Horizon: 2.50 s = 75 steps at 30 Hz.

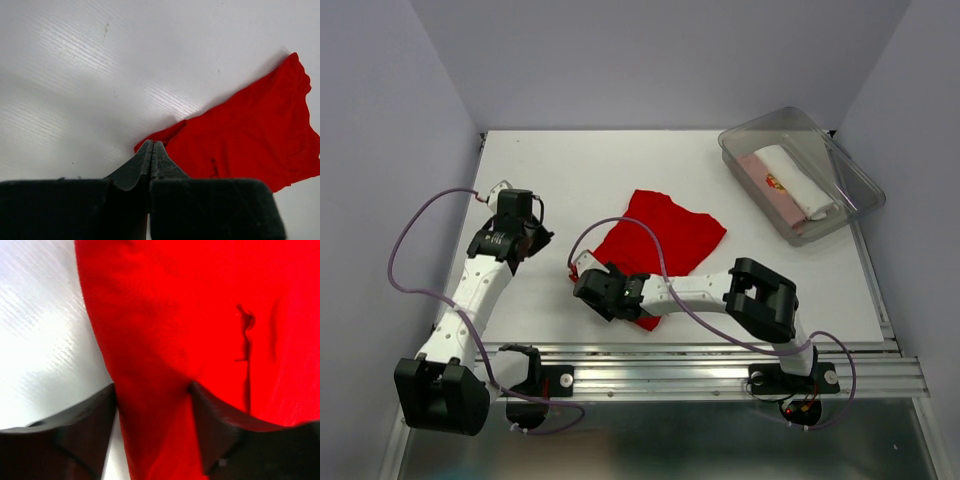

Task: Roll the t-shirts
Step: Roll the T-shirt to the center of the board.

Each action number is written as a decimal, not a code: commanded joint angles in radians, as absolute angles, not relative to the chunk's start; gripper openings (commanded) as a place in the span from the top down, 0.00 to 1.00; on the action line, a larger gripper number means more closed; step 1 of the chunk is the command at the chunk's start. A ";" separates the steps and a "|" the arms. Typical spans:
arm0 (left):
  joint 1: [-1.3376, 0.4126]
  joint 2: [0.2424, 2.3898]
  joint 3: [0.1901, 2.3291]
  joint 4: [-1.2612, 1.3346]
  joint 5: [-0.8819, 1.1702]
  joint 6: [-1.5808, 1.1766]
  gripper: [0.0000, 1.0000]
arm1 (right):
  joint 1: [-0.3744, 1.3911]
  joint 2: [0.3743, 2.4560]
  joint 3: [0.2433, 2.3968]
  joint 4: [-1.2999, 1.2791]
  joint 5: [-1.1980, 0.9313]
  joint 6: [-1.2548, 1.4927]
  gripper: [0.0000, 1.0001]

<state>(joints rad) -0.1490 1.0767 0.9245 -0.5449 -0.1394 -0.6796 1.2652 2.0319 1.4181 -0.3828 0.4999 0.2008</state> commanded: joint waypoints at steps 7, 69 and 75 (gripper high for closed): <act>-0.141 1.017 0.841 -0.503 -0.114 -0.687 0.99 | 1.270 2.051 1.393 -0.328 0.557 0.202 0.81; -0.416 0.914 0.677 -0.497 -0.096 -0.897 1.00 | 0.773 2.048 1.154 0.206 -0.908 0.850 0.99; -0.417 0.969 0.706 -0.578 -0.117 -0.933 1.00 | 0.773 2.060 1.143 0.218 -0.916 0.854 0.99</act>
